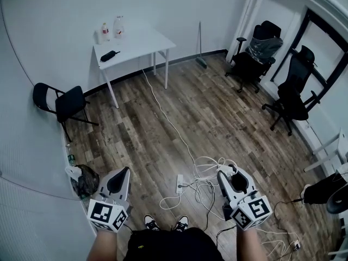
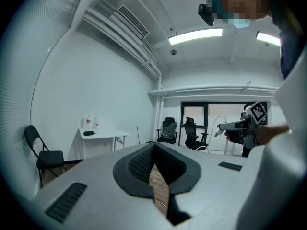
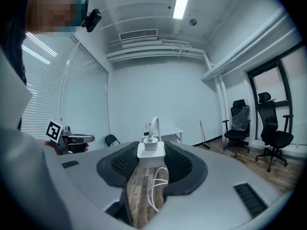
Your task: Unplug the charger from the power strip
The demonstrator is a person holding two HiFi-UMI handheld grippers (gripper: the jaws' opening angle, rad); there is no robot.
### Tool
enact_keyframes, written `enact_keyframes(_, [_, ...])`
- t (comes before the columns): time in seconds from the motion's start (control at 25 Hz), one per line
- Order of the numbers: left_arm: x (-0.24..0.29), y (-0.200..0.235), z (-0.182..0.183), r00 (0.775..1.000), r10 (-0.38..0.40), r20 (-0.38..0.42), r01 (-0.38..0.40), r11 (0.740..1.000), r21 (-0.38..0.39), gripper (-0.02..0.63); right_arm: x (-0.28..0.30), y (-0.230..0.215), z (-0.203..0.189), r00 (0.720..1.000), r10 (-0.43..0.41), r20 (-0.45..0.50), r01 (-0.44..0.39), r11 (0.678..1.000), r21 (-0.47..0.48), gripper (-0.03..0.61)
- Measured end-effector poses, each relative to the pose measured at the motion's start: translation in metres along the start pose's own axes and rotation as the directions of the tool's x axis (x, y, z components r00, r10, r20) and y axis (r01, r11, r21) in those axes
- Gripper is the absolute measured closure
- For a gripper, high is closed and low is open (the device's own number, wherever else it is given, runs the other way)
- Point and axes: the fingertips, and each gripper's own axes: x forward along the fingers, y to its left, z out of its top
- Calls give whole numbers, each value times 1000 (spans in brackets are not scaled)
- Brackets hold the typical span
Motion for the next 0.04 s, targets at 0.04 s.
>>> enact_keyframes(0.04, [0, -1, 0, 1000, -6, 0, 6, 1000, 2, 595, -1, 0, 1, 1000, -4, 0, 4, 1000, -1, 405])
